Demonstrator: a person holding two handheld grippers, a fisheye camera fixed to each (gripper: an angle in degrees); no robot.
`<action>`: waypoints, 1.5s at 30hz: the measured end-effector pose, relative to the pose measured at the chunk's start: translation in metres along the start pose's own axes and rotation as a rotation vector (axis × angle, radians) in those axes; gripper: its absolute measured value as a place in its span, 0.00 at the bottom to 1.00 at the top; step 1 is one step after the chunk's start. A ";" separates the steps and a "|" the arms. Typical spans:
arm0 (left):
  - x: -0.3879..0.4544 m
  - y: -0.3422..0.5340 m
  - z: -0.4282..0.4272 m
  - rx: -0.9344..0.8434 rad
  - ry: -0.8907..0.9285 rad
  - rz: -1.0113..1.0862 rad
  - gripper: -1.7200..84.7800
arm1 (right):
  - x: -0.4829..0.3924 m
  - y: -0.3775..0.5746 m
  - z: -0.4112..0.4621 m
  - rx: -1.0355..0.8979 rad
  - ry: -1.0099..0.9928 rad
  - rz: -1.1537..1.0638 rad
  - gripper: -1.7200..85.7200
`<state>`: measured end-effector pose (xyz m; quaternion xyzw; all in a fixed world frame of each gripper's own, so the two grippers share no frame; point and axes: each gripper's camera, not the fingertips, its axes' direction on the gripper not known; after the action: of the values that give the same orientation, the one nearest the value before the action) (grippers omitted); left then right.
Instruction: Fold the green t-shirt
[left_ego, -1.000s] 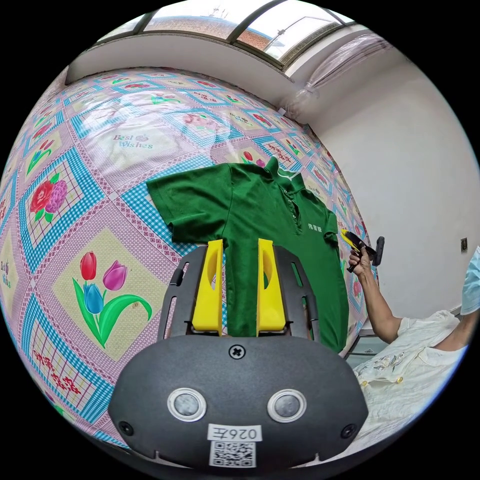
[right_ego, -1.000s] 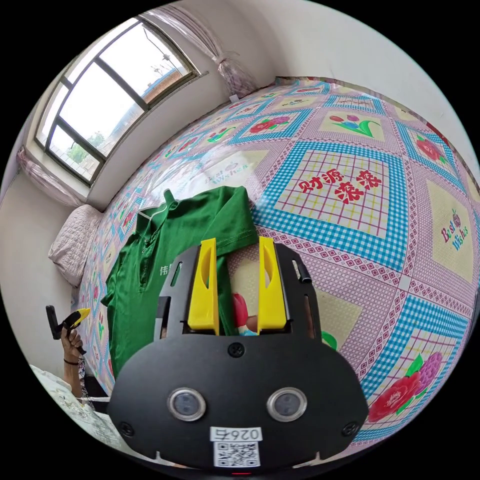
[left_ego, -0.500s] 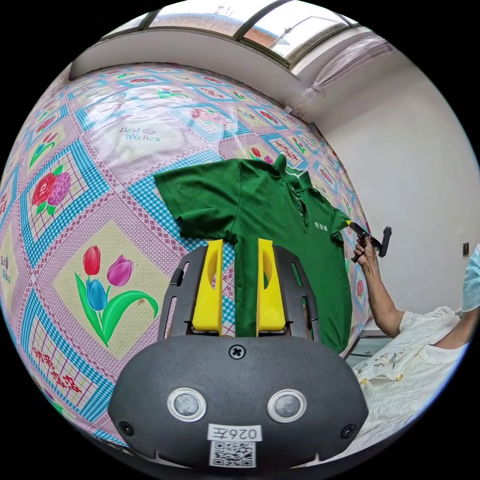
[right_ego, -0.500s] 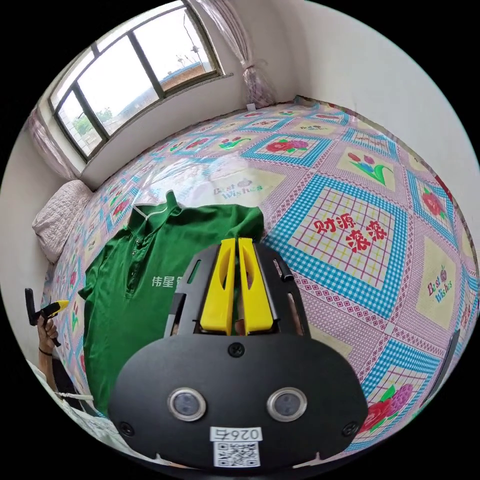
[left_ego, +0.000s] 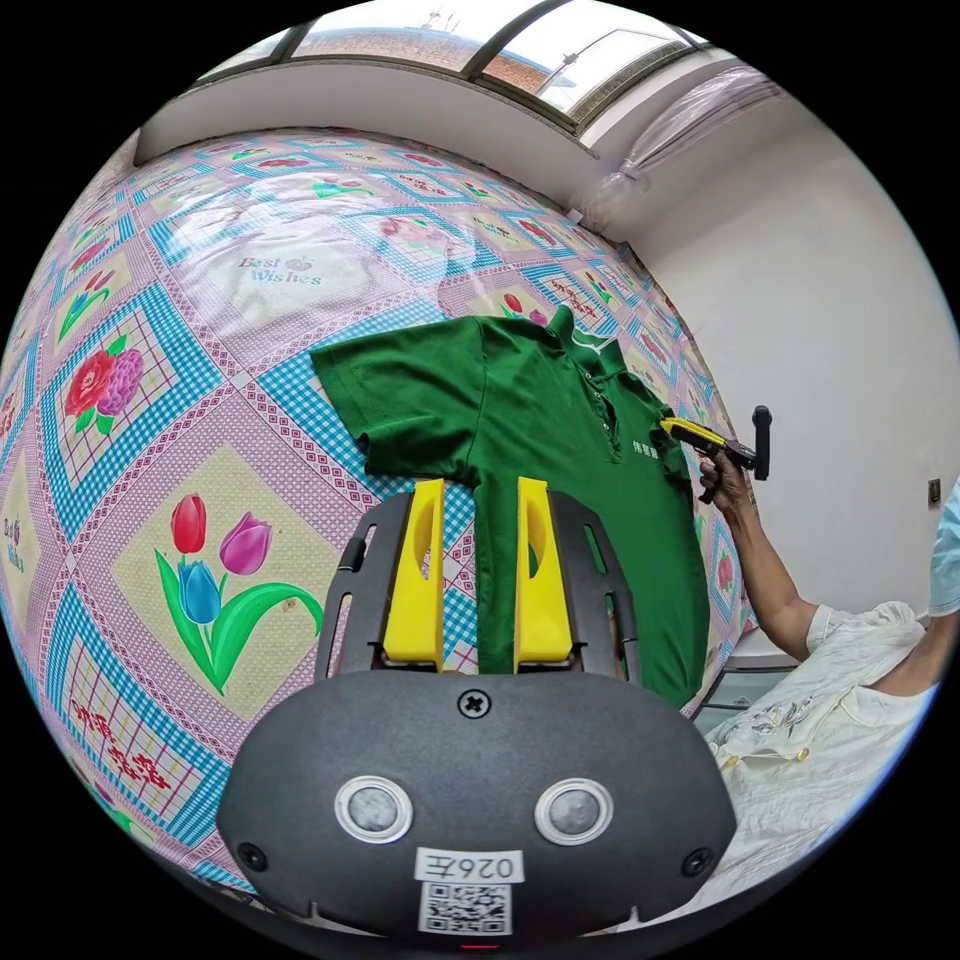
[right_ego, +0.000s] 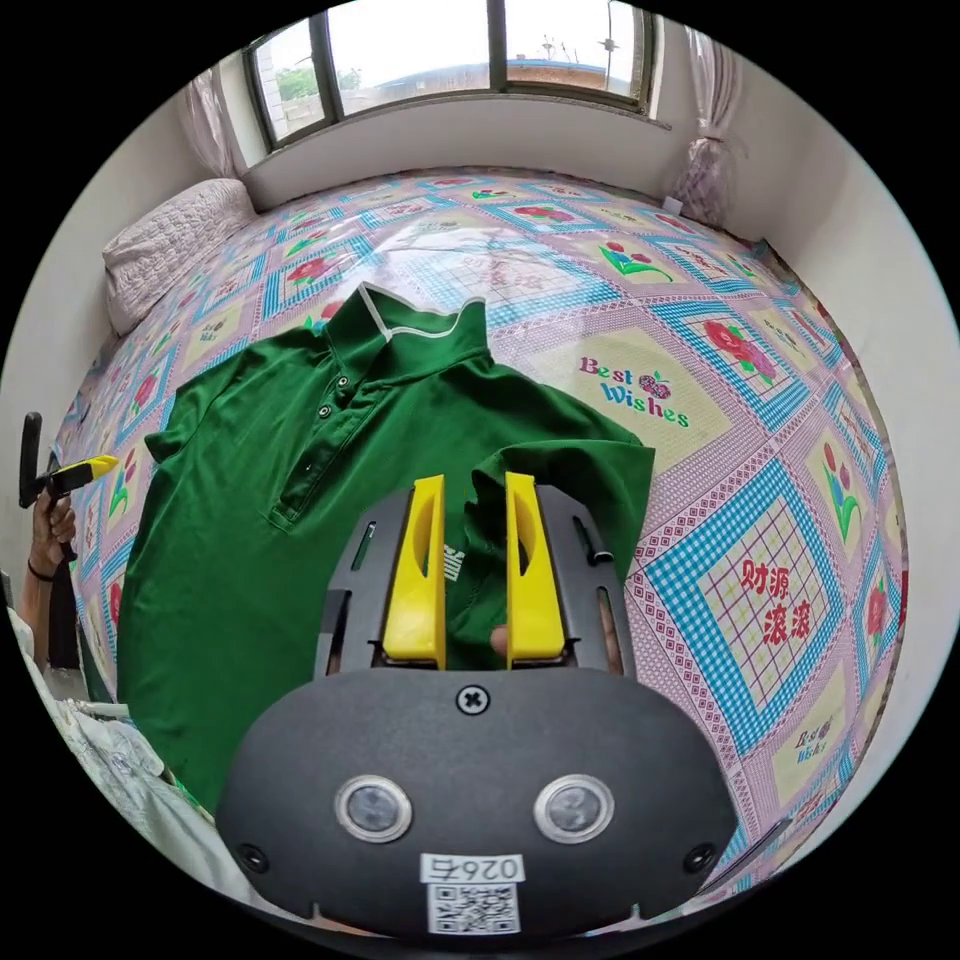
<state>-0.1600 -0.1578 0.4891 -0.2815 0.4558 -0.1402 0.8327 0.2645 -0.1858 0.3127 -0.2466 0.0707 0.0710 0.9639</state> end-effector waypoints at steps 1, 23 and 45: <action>-0.003 -0.001 0.000 0.001 -0.001 -0.006 0.15 | 0.003 0.007 -0.009 0.027 -0.017 0.026 0.09; -0.017 -0.017 0.008 0.000 -0.010 -0.001 0.14 | -0.085 0.098 -0.025 0.048 0.237 -0.292 0.00; -0.064 -0.051 0.044 0.013 -0.112 -0.138 0.22 | -0.005 0.154 -0.085 0.208 -0.046 0.037 0.05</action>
<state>-0.1574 -0.1521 0.5817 -0.3144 0.3871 -0.1842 0.8470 0.2248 -0.0942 0.1683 -0.1420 0.0601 0.0868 0.9842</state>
